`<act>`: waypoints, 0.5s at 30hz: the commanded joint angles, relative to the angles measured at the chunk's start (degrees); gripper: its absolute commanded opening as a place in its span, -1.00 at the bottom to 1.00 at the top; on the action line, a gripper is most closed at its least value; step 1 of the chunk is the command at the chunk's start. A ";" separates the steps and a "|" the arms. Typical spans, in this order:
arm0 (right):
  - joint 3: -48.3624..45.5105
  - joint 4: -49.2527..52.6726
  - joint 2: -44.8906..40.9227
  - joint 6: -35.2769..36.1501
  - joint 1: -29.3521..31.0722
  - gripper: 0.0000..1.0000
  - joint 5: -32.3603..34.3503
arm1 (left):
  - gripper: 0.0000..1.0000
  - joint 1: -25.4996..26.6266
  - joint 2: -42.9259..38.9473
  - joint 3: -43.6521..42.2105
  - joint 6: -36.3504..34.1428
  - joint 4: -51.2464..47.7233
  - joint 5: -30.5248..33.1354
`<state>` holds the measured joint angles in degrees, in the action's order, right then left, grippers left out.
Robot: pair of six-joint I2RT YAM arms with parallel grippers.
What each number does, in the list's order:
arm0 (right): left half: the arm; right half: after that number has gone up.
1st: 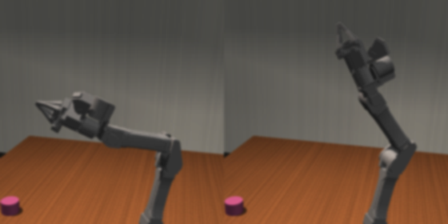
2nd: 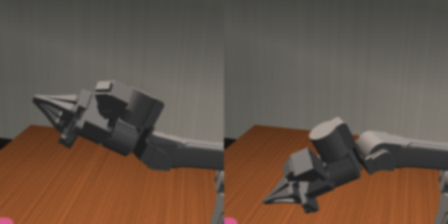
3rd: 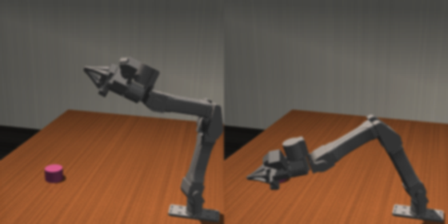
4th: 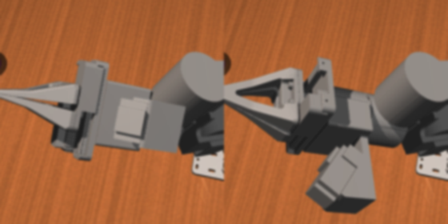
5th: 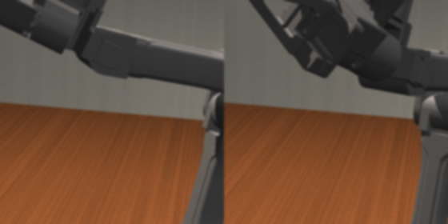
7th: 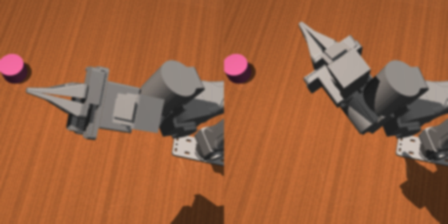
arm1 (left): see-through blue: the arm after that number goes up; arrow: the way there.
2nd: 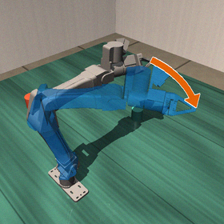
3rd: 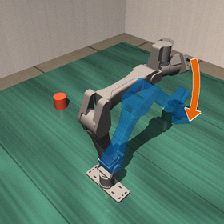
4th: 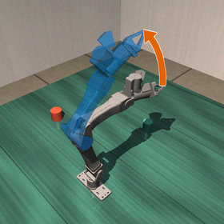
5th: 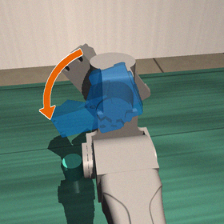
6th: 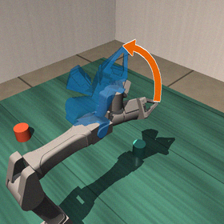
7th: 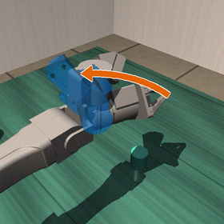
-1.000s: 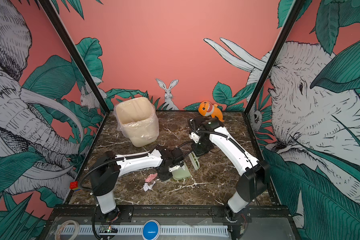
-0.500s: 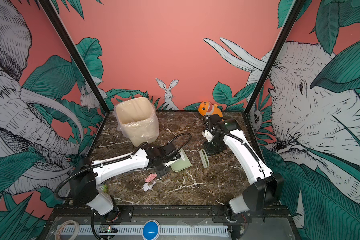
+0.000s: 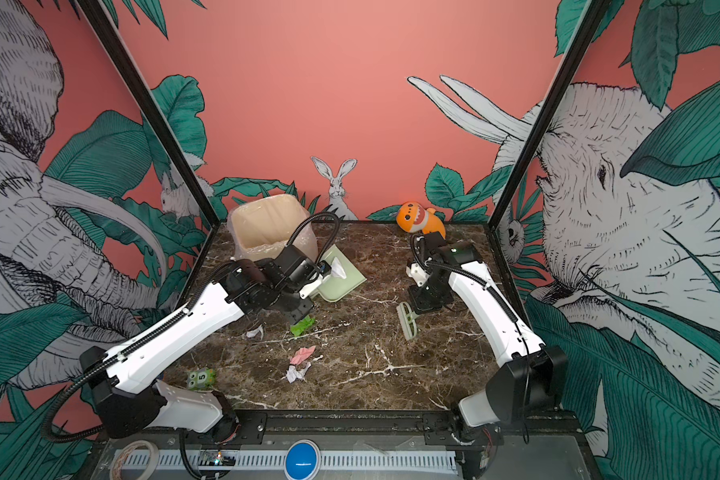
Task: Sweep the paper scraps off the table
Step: 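Lift the dustpan with the left gripper to the bin while the right gripper draws back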
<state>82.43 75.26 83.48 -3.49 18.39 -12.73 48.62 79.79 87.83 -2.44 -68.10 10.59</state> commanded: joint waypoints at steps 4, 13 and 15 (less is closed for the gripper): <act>-0.61 -0.42 -1.45 1.02 -0.58 -1.00 -1.41 | -0.73 -3.45 -1.13 7.66 1.37 -9.73 -0.39; -1.84 -1.36 -1.82 1.54 -0.96 -1.00 -2.55 | -0.72 -15.83 -2.70 13.54 0.01 -14.13 -1.32; -1.93 -1.44 -1.75 1.66 -0.99 -1.00 -2.80 | -0.72 -18.98 -2.97 14.29 -0.80 -14.42 -1.28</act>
<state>80.62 73.91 83.26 -2.74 17.67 -14.26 32.45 79.13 100.25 -2.61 -79.40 9.87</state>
